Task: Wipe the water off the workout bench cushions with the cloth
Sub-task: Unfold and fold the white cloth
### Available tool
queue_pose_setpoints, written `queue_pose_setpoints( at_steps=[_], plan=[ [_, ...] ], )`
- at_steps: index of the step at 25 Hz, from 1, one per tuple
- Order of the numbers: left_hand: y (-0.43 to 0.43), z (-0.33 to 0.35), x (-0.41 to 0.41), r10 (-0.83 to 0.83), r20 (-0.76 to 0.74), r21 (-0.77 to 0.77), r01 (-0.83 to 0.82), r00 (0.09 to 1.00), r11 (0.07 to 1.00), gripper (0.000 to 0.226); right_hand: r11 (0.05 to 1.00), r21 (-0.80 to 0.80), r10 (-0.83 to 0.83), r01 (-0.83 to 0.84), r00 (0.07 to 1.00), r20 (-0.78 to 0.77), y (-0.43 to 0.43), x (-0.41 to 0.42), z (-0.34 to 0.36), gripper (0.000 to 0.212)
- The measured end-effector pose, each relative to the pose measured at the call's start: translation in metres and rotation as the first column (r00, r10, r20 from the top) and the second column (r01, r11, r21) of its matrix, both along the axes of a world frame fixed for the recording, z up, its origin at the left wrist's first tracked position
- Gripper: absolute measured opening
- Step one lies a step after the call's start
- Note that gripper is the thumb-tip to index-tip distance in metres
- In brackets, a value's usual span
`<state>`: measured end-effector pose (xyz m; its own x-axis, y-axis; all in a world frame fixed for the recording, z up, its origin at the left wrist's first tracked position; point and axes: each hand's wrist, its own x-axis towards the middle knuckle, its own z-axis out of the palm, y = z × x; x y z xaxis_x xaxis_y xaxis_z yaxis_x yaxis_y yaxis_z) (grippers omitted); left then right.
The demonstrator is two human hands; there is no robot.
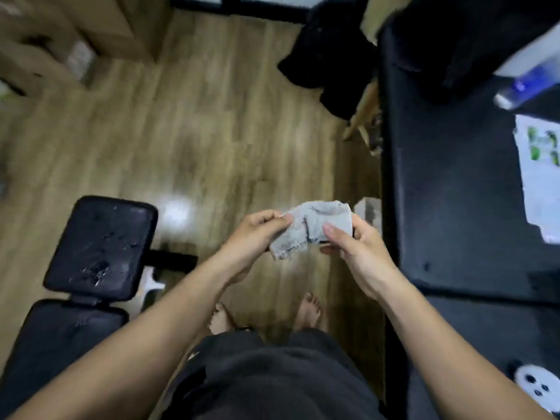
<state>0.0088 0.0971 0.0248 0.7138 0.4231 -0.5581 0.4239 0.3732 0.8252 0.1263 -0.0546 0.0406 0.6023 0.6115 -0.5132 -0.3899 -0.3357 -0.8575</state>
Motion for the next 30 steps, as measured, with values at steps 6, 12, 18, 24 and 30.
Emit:
queue_pose_setpoints(
  at_steps=[6,12,18,24,30],
  plan=[
    [0.076,-0.007,-0.209,0.463,0.001,0.423,-0.42,0.886,0.803,0.044,0.948,-0.101,0.306,-0.302,0.952,0.024,0.19,-0.163,0.001,0.027],
    [0.087,-0.023,-0.338,0.595,-0.228,0.571,-0.389,0.771,0.723,0.054,0.714,-0.167,0.695,-0.68,0.717,0.051,0.262,-0.289,-0.006,0.02],
    [0.094,-0.027,-0.367,0.798,-0.224,0.6,-0.567,0.559,0.565,0.004,0.374,-0.272,0.925,-0.886,0.337,0.176,0.291,-0.295,-0.031,0.008],
    [0.097,-0.022,-0.348,0.903,-0.323,0.488,-0.767,0.284,0.416,0.032,0.139,-0.29,0.958,-0.947,0.053,0.283,0.345,-0.296,-0.049,0.009],
    [0.087,-0.005,-0.358,0.971,-0.238,-0.038,-0.999,0.024,0.016,0.035,0.106,-0.088,0.994,-0.99,0.108,-0.01,0.349,-0.319,-0.06,0.015]
  ],
)
